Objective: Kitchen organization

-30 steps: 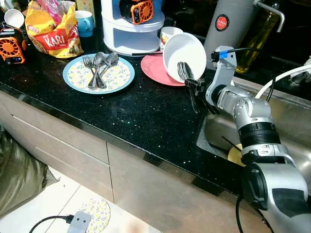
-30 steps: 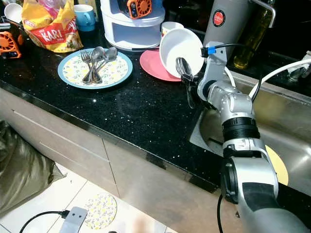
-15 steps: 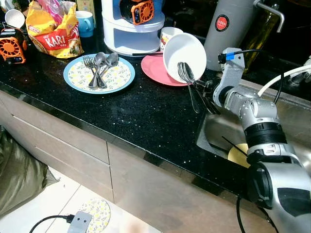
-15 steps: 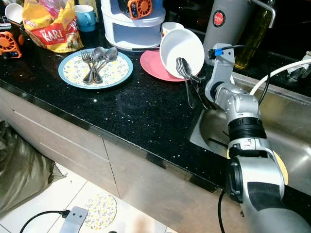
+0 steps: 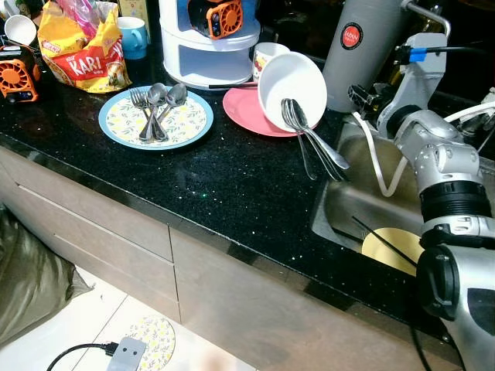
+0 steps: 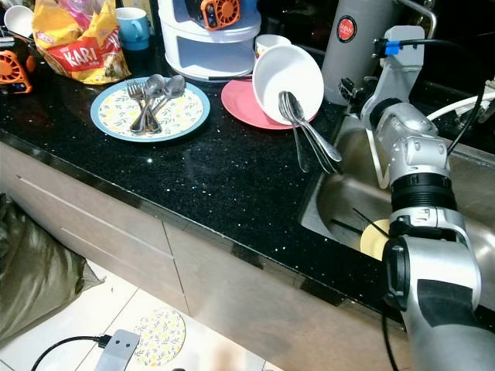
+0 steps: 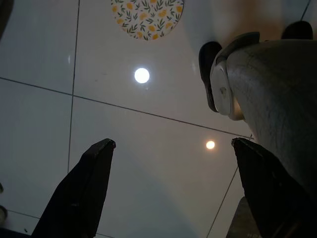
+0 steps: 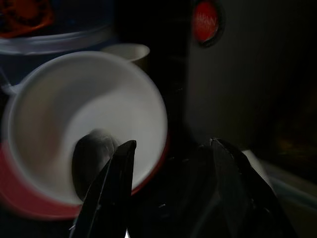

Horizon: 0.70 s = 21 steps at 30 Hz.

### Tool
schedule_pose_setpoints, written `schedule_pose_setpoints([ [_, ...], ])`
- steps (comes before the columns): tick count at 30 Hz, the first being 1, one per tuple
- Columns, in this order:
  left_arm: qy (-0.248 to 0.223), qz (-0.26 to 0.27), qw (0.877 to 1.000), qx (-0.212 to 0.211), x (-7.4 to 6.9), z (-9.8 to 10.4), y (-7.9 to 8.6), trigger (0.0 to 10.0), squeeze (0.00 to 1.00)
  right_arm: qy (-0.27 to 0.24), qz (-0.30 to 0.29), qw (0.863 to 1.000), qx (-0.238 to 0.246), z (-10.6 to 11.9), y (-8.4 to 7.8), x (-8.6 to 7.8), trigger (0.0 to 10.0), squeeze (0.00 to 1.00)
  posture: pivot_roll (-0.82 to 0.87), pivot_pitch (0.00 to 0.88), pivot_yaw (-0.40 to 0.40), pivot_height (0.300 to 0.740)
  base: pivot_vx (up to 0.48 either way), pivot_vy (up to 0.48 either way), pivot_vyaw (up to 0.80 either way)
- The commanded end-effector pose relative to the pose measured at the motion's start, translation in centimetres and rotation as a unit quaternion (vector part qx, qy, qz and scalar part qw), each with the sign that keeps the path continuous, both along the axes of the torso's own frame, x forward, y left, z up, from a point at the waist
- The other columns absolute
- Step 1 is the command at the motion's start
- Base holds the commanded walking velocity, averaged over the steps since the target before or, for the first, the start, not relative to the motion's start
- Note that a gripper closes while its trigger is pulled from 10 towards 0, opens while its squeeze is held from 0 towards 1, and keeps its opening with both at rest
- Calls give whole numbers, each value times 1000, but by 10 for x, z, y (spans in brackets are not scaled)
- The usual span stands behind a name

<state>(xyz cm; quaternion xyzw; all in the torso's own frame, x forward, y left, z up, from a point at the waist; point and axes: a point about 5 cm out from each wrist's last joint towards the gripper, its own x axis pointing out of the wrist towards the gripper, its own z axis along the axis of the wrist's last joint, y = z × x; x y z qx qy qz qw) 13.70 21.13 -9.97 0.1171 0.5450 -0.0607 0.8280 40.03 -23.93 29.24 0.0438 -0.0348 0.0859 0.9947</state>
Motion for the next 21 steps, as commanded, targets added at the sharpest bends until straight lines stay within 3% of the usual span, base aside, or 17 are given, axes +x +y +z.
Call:
schedule_pose_setpoints([
  [1, 23, -8, 1000, -17, -13, -6, -11, 10000, 0, 31, -8, 999, 42, -5, -15, -3, 10000, 0, 39, 97, -96, 740, 0, 0, 0],
  [2, 24, -8, 1000, -16, -13, -6, -11, 10000, 0, 66, -13, 995, 78, -14, -23, -5, 10000, 0, 39, 97, -96, 740, 0, 0, 0],
  [3, 24, -8, 1000, -16, -13, -6, -11, 10000, 0, 66, -13, 995, 78, -14, -23, -5, 10000, 0, 39, 97, -96, 740, 0, 0, 0],
  [4, 24, -8, 1000, -16, -14, -6, -11, 10000, 0, 107, -2, 988, 111, -25, -26, -8, 10000, 0, 39, 99, -97, 740, 0, 0, 0],
  [5, 24, -8, 1000, -16, -14, -6, -11, 10000, 0, 107, -2, 988, 111, -25, -26, -8, 10000, 0, 39, 99, -97, 740, 0, 0, 0],
  [8, 25, -7, 1000, -17, -14, -6, -11, 10000, 0, 188, 69, 972, 121, -54, -24, -20, 10000, 0, 37, 103, -94, 740, 0, 0, 0],
  [16, 26, -11, 999, -17, -14, -7, -11, 10000, 0, 218, 88, 965, 114, -77, -50, -41, 10000, 0, 20, 104, -89, 740, 0, 0, 0],
  [21, 26, -13, 999, -16, -14, -6, -10, 10000, 0, 226, 97, 953, 177, -89, -56, -50, 10000, 0, 18, 102, -85, 740, 0, 0, 0],
])
